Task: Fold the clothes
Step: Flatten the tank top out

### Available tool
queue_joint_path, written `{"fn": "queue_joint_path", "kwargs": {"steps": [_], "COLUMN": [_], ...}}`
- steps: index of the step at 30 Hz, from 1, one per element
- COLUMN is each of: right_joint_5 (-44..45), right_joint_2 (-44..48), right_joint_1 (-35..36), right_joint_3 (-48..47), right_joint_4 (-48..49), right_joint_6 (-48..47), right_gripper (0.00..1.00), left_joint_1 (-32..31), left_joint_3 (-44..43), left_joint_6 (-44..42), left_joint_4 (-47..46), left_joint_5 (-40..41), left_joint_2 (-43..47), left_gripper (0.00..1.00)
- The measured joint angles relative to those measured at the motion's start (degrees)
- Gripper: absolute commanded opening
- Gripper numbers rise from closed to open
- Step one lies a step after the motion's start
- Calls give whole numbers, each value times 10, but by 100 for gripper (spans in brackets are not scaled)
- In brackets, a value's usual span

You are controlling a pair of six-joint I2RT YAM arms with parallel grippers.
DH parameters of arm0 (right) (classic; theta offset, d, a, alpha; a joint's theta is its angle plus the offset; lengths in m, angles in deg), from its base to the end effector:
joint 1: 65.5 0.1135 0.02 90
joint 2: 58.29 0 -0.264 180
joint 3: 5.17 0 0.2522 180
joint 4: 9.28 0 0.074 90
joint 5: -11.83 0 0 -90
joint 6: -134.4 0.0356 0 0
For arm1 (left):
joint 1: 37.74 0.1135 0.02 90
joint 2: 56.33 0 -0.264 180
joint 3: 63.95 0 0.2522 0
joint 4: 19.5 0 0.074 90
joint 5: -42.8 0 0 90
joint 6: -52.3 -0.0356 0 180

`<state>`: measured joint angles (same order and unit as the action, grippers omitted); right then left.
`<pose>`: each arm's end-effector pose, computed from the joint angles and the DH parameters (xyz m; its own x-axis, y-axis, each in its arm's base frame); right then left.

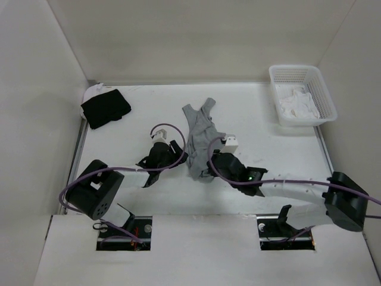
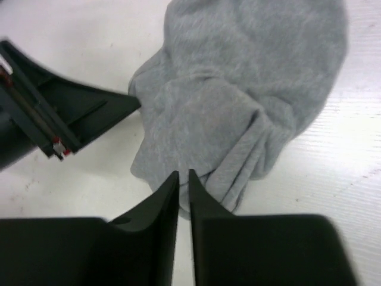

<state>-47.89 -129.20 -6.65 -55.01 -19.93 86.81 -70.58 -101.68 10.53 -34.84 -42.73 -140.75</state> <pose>0.1489 0.2116 0.2172 -0.5496 0.2166 -0.8068 -0.1984 0.9043 0.3780 0.2207 -0.1391 0.1358 -0.6527 -0.4637 -0.5991 -0.0031 0.7925 -0.6099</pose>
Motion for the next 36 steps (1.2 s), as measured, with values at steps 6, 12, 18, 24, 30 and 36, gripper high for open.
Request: {"fn": "queue_joint_path", "kwargs": {"steps": [6,12,18,24,30,36], "right_joint_5": [-38,-10,38,75,104,113], "right_joint_2": [-148,-240,-315,-331,-330,-294], "right_joint_1": [46,62,67,75,89,91], "right_joint_3": [-94,-164,-238,-250,-252,-231], "right_joint_4": [9,1,-49,-111,-140,-141], "right_joint_6": [-55,-103,-121,-129,-122,-107], "right_gripper": [51,55,50,39,30,13], "left_joint_1": [21,60,78,76,51,22], "left_joint_3": [0,27,43,45,45,41], "left_joint_6": [26,43,47,47,47,47], "left_joint_4": [-22,-33,-33,-34,-37,-41], "left_joint_5": [-2,-2,-5,-7,-6,-4], "left_joint_2": [-12,7,28,35,30,15], "left_gripper": [49,49,49,49,49,49]}}
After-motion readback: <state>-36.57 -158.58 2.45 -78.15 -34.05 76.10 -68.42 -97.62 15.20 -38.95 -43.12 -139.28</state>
